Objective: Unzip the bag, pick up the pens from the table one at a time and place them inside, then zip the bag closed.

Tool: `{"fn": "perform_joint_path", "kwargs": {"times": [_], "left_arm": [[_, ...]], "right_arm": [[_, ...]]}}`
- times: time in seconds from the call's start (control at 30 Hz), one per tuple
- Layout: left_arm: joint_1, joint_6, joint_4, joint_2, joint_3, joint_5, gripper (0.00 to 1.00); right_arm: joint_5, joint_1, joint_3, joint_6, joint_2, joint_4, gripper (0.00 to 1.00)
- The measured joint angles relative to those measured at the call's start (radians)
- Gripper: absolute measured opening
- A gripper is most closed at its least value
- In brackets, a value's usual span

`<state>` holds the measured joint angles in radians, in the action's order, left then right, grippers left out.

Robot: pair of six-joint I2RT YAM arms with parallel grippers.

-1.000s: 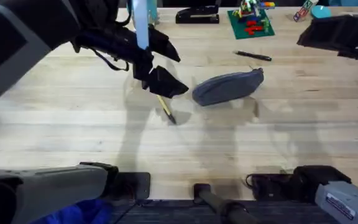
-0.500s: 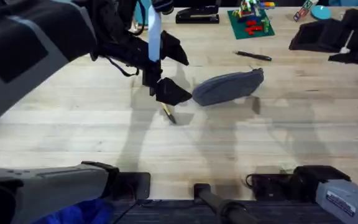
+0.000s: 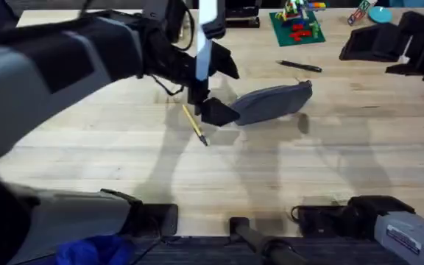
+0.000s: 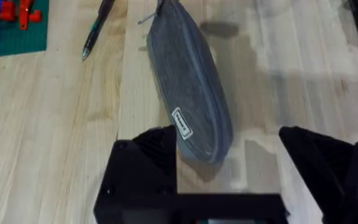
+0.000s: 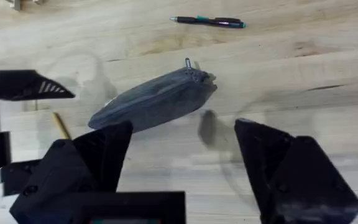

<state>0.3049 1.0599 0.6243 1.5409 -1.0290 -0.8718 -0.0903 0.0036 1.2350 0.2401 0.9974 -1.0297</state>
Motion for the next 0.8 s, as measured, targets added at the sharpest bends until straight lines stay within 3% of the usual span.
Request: {"fn": "perform_joint_path", "kwargs": {"times": [0.2, 0.5, 0.8], "left_arm": [[0.038, -0.068, -0.090, 0.097, 0.000, -0.004, 0.998], [0.098, -0.095, -0.148, 0.185, 0.003, -0.007, 0.997], [0.102, -0.099, -0.171, 0.201, 0.004, -0.015, 0.996]], "right_arm": [[0.000, 0.000, 0.000, 0.000, 0.000, 0.000, 0.996], [0.000, 0.000, 0.000, 0.000, 0.000, 0.000, 0.996], [0.000, 0.000, 0.000, 0.000, 0.000, 0.000, 0.996]]}}
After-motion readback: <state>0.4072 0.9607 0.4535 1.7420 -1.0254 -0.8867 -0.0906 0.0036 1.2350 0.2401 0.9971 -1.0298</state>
